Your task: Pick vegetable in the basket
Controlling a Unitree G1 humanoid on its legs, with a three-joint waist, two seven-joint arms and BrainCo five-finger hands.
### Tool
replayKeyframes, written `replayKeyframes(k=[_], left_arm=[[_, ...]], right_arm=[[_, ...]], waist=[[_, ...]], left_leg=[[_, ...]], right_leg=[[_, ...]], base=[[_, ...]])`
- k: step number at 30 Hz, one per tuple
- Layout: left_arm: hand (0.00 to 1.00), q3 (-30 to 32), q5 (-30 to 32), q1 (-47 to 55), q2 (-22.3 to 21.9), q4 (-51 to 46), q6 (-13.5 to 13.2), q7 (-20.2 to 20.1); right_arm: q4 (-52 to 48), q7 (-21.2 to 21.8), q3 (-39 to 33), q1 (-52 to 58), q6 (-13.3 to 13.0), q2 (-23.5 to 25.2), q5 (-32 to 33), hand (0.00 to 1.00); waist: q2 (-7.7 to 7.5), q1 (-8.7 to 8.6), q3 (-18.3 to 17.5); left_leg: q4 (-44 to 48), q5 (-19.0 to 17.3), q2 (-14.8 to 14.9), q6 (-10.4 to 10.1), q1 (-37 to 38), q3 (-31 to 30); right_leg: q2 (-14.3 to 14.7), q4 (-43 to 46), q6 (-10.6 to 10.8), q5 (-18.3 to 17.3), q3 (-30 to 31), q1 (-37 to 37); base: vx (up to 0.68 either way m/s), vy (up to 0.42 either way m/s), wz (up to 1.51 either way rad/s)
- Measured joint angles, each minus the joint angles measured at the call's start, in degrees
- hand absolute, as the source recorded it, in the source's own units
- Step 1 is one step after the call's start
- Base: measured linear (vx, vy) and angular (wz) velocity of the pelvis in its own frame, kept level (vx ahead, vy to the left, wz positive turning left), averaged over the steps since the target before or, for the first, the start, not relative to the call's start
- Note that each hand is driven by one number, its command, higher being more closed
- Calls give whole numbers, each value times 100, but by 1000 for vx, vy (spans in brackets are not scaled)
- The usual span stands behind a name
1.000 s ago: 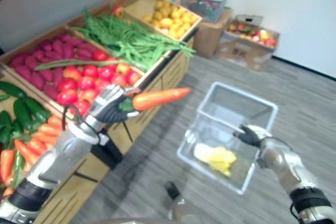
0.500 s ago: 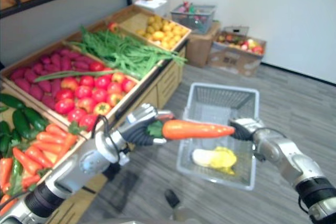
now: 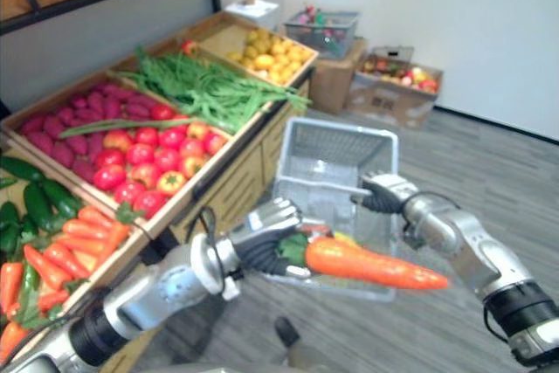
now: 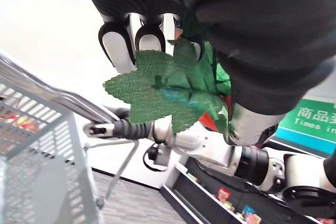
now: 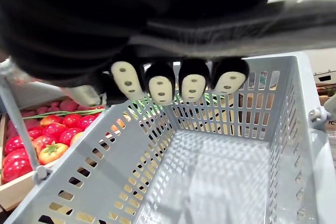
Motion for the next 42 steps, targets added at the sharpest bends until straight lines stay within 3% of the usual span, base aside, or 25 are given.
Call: replayKeyframes(k=[8,17,26,34,42], left_arm=[[100,-180,20,-24,-580,864,113,-11],[100,-221,549,-121,-1295,2257,376,-4],[100,301,1198,-375,-1885,3736,683,169],[100,775,1452,-667,-2022,4936,912,264],[100,1154,1480,-783,-1980,5445,927,358]], right_arm=[[-195,69,0,-449,182,226,328,100],[-276,462,28,-558,289,346,747,100],[-437,659,213,-842,318,442,1159,100],[-463,715,557,-895,349,440,1164,100],[-456,788,600,-895,350,433,1164,100]], waist=[[-2,-156,-25],[-21,-151,-52],[-82,-265,-91],[-114,-287,-87],[-151,-311,-48]], left_leg=[[9,-2,8,-6,-3,99],[7,-2,6,-5,-12,102],[-8,-3,-16,-2,-29,163],[-44,5,4,9,-44,160],[-274,44,-160,37,-28,168]], right_leg=[[66,51,0,0,61,-84],[70,55,-4,-2,56,-100],[85,110,-48,-35,41,-187],[82,52,-86,-58,-19,-214],[-12,-34,-83,-57,-19,-200]], base=[[19,31,-6],[13,25,-1],[19,34,-3],[29,29,1],[32,45,1]])
